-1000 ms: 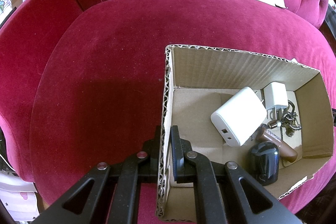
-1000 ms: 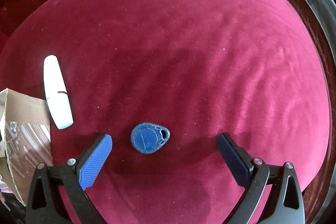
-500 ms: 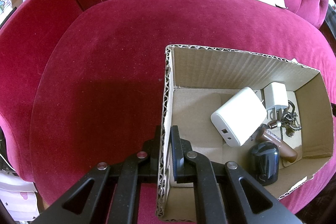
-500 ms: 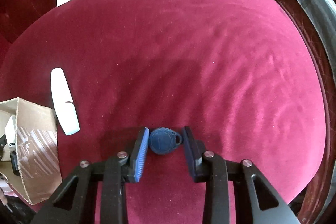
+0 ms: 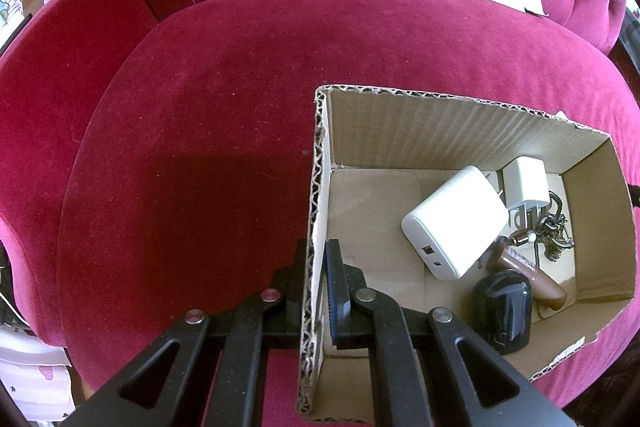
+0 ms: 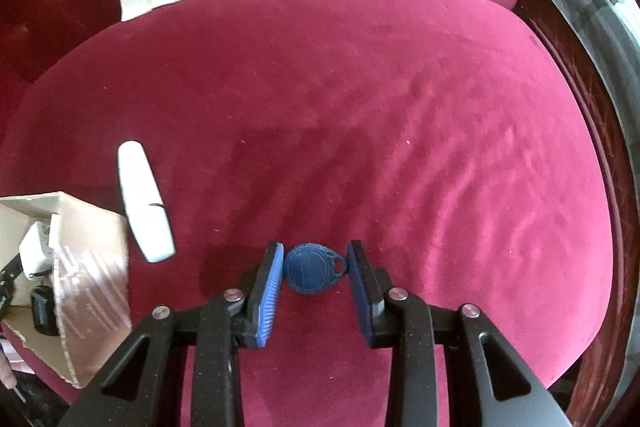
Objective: Organize rigid objects
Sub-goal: 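Carry the blue fob with the right tool over the box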
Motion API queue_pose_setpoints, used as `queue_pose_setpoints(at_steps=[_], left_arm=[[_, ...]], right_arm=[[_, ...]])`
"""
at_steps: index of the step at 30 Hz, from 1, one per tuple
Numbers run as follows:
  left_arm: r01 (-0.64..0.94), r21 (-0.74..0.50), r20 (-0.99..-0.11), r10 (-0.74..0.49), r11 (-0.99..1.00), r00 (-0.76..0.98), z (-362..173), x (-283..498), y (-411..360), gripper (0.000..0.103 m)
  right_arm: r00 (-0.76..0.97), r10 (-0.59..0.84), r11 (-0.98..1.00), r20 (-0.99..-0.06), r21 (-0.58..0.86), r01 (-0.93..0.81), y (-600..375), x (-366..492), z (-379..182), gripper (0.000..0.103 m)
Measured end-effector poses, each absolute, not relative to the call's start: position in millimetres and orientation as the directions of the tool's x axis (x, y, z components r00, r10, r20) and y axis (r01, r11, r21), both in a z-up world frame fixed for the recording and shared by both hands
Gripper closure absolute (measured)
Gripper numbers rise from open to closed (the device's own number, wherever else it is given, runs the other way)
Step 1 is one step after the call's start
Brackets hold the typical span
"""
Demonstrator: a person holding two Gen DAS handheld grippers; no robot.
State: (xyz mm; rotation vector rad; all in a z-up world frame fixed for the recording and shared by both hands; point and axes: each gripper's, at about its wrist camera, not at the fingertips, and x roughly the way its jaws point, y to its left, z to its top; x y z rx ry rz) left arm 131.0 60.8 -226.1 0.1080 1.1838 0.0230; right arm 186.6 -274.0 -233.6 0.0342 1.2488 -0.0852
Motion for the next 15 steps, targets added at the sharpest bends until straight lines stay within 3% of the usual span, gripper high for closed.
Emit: queue_pose_setpoints(at_steps=[15], left_arm=[[0.041,0.103,-0.922,0.080,0.994,0.379,-226.8,130.8,58.3,0.095]], right_arm=[[0.397,-0.005,1.000,-0.918,0.000,0.011,-249.3,191.2,-191.8,0.069]])
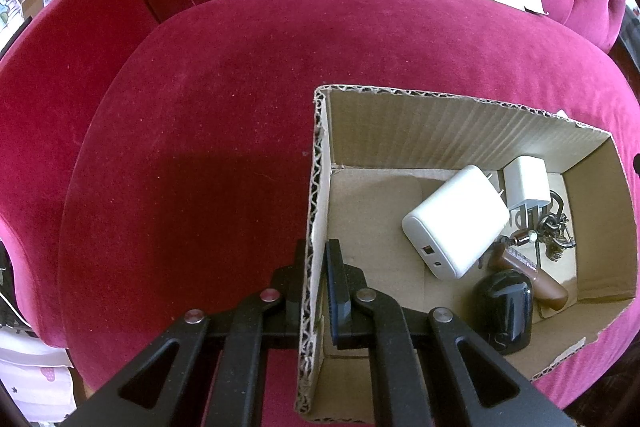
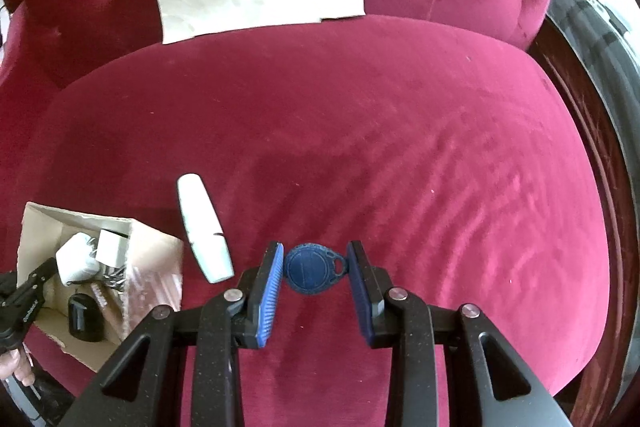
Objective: Organize rigid objects
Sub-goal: 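Carry the blue fob with the right tool over the box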
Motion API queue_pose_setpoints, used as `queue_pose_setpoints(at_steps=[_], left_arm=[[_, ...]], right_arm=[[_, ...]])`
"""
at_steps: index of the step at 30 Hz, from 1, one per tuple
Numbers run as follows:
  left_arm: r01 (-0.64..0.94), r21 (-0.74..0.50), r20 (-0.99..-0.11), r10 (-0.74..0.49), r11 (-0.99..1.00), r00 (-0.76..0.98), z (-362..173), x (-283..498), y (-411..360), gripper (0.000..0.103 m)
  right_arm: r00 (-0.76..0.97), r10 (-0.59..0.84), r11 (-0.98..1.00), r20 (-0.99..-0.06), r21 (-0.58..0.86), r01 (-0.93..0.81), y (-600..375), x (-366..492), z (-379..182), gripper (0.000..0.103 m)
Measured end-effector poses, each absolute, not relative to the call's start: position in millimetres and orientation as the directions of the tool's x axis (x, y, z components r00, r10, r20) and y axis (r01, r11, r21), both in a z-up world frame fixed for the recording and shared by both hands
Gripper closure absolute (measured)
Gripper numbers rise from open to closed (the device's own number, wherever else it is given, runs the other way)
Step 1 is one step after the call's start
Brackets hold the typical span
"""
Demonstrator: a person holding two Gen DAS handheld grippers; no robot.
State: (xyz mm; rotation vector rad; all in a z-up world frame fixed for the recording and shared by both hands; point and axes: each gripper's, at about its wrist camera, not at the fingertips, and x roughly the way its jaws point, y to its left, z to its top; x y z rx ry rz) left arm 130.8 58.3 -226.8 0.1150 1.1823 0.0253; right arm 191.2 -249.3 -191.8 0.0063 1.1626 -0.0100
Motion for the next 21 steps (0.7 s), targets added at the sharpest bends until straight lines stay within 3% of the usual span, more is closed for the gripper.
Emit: queue_pose_setpoints(at_steps=[21], left_arm=[[0.041,0.105,-0.921,0.081,0.994,0.380,-226.3,130.4,57.3,0.095]], right_arm=[[0.475,0.082,0.989,-0.876,0.013,-0.147,-192.7,187.8,-154.6,0.069]])
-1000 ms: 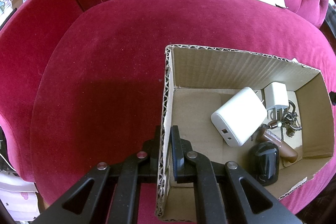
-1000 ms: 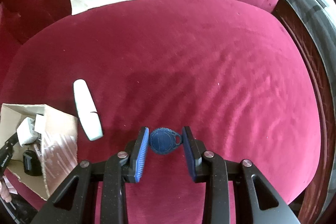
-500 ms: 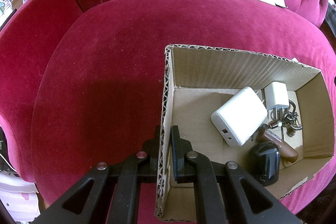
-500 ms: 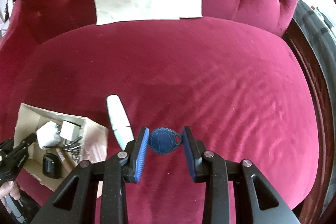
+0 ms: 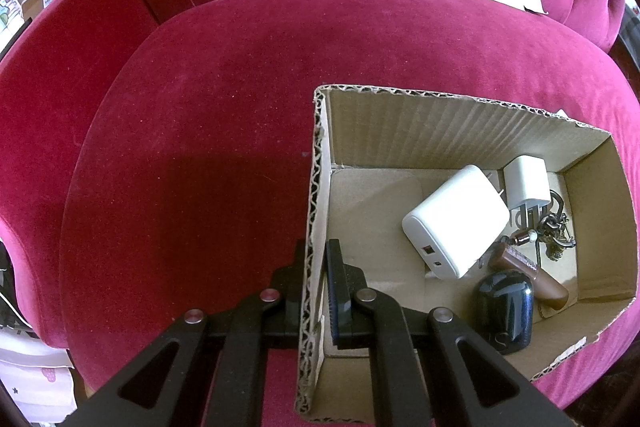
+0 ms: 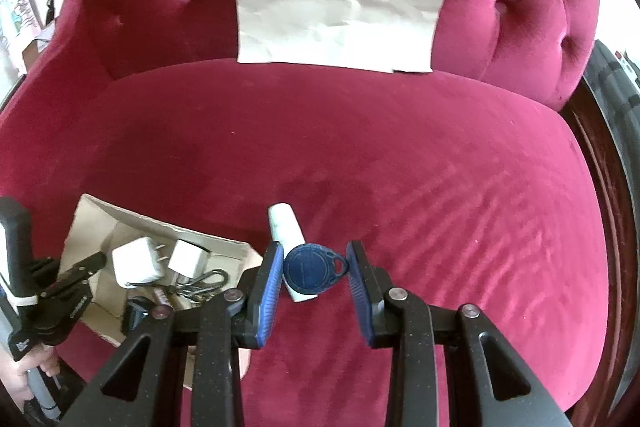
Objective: Organize rigid objects
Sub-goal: 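Carry the blue fob with the right tool over the box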
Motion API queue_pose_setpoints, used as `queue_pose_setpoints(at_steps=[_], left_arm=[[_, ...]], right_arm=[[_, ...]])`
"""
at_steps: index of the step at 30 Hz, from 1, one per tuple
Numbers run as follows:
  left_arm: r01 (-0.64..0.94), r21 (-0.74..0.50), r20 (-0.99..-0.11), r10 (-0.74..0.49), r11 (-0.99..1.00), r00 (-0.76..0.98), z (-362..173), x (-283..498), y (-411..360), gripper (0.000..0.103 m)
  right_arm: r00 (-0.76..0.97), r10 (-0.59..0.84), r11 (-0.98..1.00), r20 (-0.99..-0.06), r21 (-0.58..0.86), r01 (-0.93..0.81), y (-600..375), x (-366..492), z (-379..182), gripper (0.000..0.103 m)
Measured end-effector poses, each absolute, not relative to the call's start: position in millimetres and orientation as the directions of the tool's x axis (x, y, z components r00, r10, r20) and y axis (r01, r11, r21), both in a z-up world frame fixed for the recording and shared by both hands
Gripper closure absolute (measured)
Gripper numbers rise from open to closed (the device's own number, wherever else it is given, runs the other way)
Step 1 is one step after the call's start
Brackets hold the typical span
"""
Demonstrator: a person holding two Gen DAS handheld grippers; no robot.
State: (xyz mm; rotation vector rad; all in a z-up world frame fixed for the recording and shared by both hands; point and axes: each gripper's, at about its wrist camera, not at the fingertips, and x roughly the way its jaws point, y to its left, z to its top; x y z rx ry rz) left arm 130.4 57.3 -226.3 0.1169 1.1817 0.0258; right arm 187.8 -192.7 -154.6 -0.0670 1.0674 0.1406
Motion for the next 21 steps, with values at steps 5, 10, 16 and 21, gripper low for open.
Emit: queue_pose_setpoints(at_steps=[5,10,16,21], left_arm=[[0.041,0.105,-0.921,0.082,0.994,0.380,-226.6,130.6,57.2,0.095],[0.041,0.105,-0.921,0.082,0.994,0.380,-226.6,130.7,56.9,0.095],[0.041,0.105,-0.921,0.082,0.994,0.380,-226.6,130.6,56.7,0.095],[0.041,0.106,-0.921,0.082,0.994,0.380,-226.6,130.5,56.9,0.095]], right_arm=[[0.483,0.119,0.980,-0.867,0.025,-0.197,-174.4,184.4,-148.4,0.069],[0.484,0.147,0.969,-0.863,0.028,-0.244,-157.2,181.6,-146.6,0.069],[0.478,0.172,0.958,-0.861,0.034,-0.283,-139.0,177.2,-145.9,0.069],[0.465,0.191,0.947,-0.864,0.038,-0.318,-123.4,173.3,-150.0,0.069]])
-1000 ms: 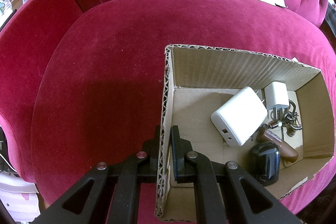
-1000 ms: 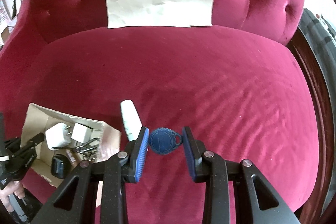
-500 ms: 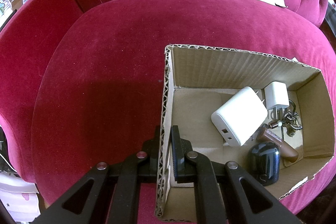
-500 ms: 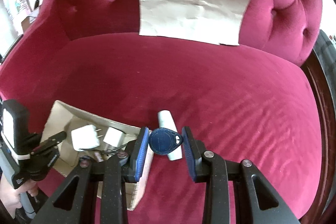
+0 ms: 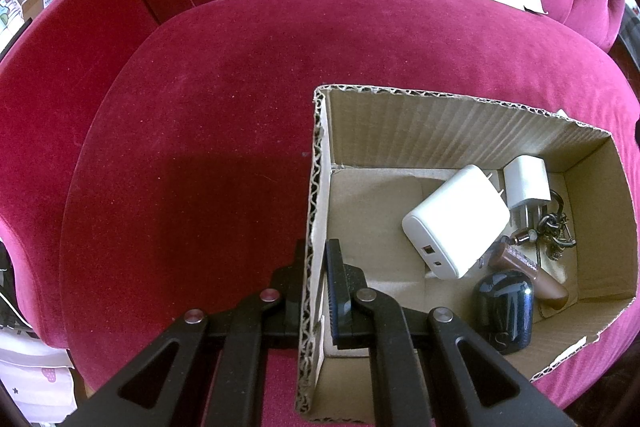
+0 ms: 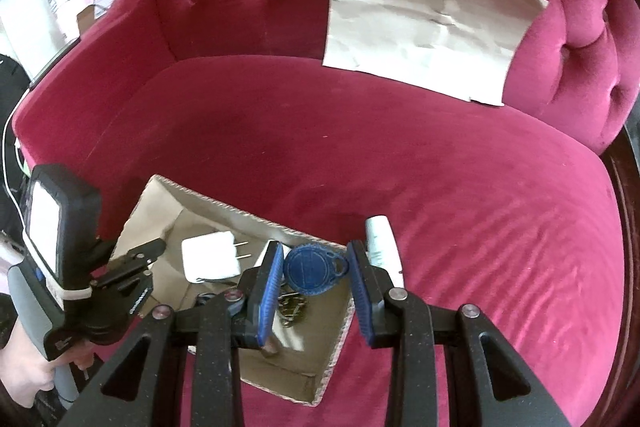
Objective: Organize rigid objects
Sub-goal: 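Carry the blue fob with the right tool over the box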
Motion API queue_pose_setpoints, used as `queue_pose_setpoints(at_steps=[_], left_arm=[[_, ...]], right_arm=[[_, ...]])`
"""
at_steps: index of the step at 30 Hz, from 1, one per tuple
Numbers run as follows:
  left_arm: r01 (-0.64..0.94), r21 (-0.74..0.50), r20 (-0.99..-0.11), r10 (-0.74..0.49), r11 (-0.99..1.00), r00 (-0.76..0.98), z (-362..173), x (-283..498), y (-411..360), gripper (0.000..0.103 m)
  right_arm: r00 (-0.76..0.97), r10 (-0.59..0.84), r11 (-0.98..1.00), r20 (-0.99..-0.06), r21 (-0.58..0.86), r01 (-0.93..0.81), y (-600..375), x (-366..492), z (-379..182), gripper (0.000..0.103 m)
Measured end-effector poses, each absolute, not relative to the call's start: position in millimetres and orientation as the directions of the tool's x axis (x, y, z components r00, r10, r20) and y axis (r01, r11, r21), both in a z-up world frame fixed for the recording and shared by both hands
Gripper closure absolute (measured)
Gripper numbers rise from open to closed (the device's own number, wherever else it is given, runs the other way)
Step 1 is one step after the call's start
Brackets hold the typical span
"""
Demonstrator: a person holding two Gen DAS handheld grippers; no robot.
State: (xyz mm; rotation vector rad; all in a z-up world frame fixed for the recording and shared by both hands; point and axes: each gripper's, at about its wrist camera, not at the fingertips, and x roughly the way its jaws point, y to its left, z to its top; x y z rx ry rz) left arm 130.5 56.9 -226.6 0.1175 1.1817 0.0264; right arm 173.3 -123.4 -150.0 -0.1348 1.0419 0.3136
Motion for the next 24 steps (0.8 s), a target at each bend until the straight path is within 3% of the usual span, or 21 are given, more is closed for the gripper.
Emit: queue_pose_setpoints(at_steps=[24], left_arm=[[0.039,0.106,-0.921,0.083,0.994,0.380,-226.6,130.4,56.3,0.095]], right_arm=[[0.380,0.215,0.892,-0.900,0.022,-0.452,-66.5,161.1,-198.4,0.069]])
